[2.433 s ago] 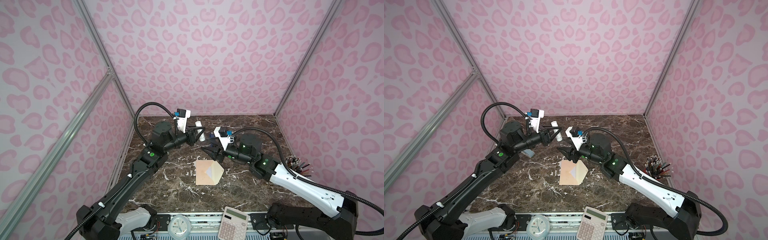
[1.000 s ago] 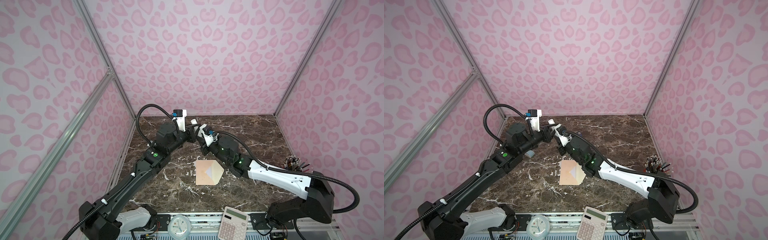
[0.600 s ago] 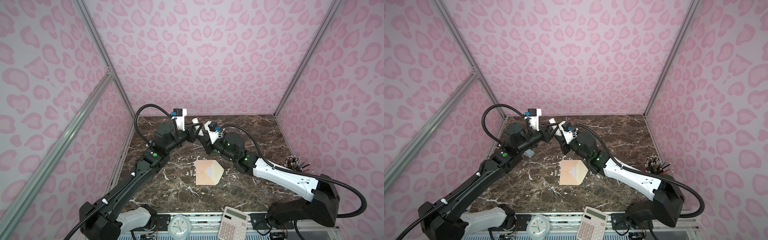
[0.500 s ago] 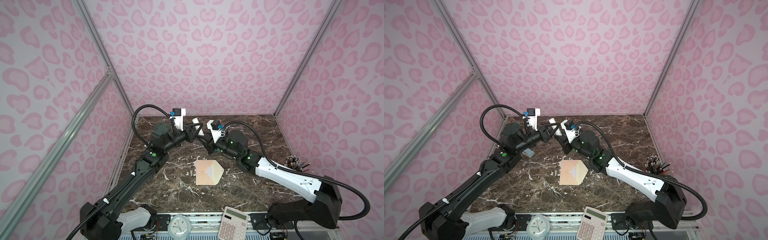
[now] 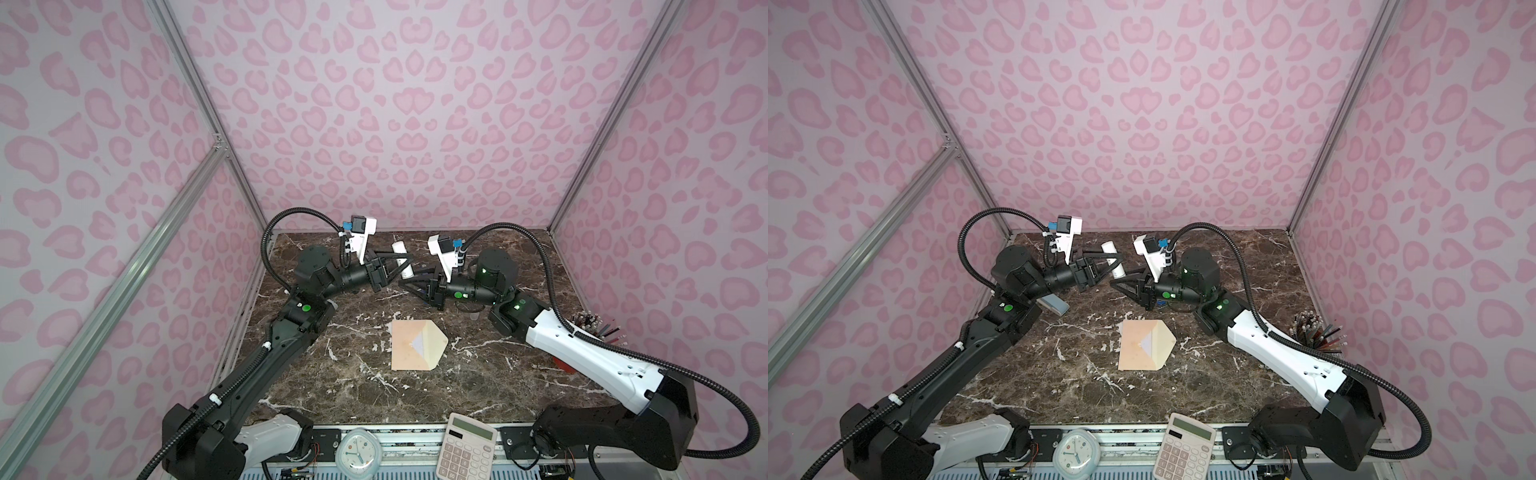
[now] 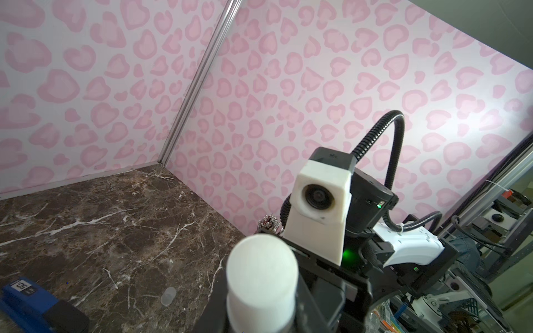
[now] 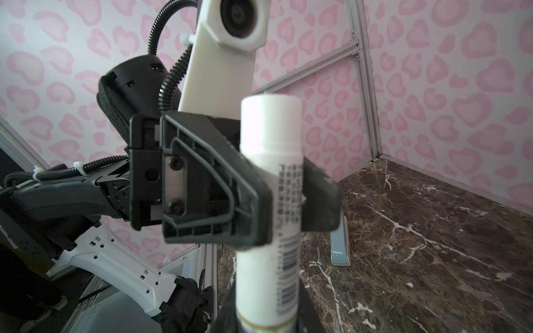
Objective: Place the letter into the envelope and seal it
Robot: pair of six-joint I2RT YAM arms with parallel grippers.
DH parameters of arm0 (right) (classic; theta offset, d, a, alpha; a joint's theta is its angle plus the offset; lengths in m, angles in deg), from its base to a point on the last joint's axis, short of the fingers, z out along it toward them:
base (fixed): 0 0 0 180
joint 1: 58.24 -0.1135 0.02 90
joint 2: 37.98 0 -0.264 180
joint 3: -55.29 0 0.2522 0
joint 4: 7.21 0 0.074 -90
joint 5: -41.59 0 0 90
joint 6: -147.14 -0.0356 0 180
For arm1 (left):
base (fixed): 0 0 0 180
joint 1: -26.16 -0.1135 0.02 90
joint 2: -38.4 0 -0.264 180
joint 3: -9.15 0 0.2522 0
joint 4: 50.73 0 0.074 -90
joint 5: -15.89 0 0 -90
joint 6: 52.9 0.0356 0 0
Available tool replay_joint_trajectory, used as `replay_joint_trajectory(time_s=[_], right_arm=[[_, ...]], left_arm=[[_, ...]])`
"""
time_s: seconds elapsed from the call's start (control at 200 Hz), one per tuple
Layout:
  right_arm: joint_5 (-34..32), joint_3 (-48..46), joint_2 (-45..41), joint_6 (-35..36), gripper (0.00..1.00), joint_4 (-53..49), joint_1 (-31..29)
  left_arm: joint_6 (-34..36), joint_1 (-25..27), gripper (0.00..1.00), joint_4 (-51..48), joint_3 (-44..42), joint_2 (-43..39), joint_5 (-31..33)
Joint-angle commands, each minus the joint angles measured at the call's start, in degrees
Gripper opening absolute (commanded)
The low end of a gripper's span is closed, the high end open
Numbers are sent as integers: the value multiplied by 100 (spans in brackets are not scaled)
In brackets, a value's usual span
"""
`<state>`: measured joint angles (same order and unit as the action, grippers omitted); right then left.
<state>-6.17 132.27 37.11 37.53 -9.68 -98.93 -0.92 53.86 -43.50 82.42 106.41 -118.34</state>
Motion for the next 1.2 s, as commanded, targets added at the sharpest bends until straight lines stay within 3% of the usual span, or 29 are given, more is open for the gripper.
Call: replay_joint_trajectory(time_s=[0.0, 0.125, 0.245, 0.71, 1.195], right_arm=[[74, 52, -20, 281, 21, 63, 8], [-452, 28, -103, 1068, 42, -451, -39], [-1406, -150, -275, 1704, 52, -707, -152], [-4930, -459, -205, 2804, 59, 388, -1176], [-5081, -121, 521, 2678, 58, 960, -1563]], left_arm=[[25, 16, 4, -208, -1, -42, -375], [222, 7, 4, -476, 59, -98, 258], [309, 7, 4, -666, 85, -213, 1055], [706, 101, 4, -1398, 334, -314, 2859], [708, 462, 4, -1336, 351, -174, 3300]])
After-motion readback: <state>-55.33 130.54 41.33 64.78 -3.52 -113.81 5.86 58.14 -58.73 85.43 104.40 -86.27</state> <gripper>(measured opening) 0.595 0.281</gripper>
